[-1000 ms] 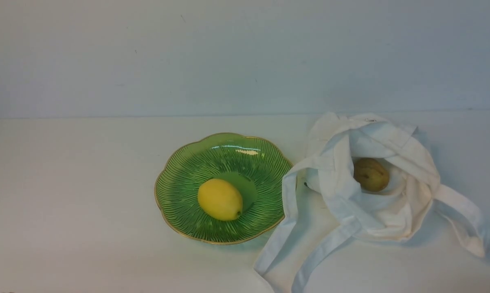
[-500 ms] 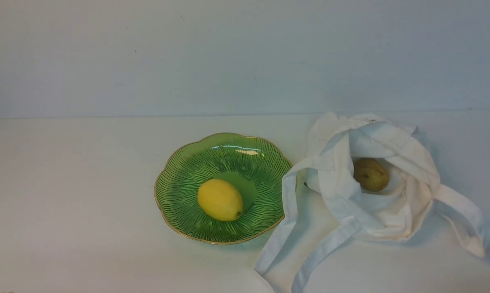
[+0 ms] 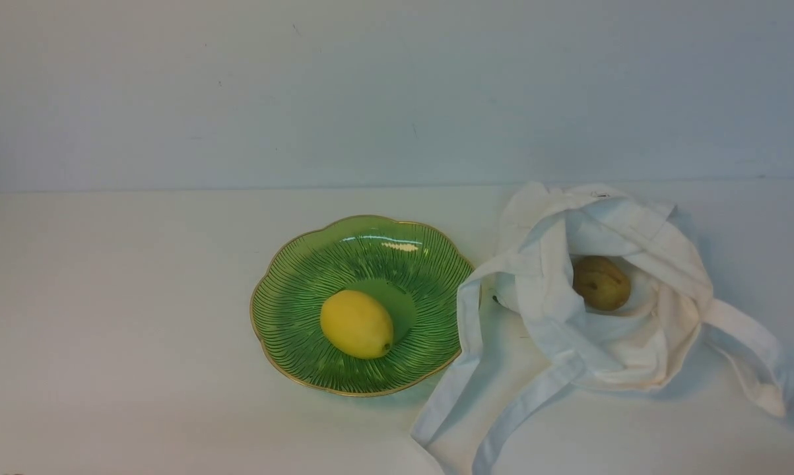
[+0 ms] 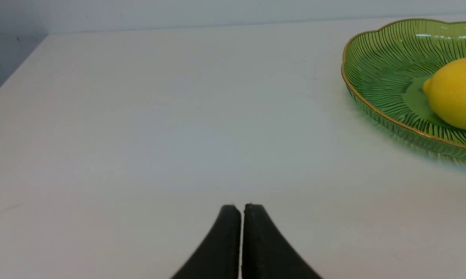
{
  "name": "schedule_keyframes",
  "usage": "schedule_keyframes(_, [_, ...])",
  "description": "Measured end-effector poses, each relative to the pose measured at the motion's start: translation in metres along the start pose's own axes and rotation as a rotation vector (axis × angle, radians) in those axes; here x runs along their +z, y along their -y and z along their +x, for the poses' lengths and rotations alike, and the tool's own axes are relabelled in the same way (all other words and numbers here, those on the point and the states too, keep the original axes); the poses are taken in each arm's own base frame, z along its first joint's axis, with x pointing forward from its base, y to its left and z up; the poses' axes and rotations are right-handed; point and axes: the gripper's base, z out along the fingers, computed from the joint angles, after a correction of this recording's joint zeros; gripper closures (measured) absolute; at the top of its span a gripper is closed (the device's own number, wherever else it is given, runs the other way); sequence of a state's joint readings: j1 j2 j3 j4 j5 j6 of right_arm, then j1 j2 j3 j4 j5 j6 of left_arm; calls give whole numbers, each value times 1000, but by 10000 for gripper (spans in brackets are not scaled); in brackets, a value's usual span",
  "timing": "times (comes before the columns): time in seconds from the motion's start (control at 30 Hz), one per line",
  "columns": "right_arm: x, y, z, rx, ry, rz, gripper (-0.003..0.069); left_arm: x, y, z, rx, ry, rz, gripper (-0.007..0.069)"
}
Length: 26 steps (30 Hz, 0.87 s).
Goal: Take the fruit out of the cloth bag on the white table and place them on a plate.
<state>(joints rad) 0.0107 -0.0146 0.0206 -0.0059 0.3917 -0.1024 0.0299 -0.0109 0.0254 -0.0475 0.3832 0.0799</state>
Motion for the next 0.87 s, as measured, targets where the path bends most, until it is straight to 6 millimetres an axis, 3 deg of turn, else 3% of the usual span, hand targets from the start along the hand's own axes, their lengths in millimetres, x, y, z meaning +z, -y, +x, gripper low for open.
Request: schedule_keyframes(0.87, [0, 0, 0, -5, 0, -2, 671, 0, 0, 0, 0, 0, 0, 632])
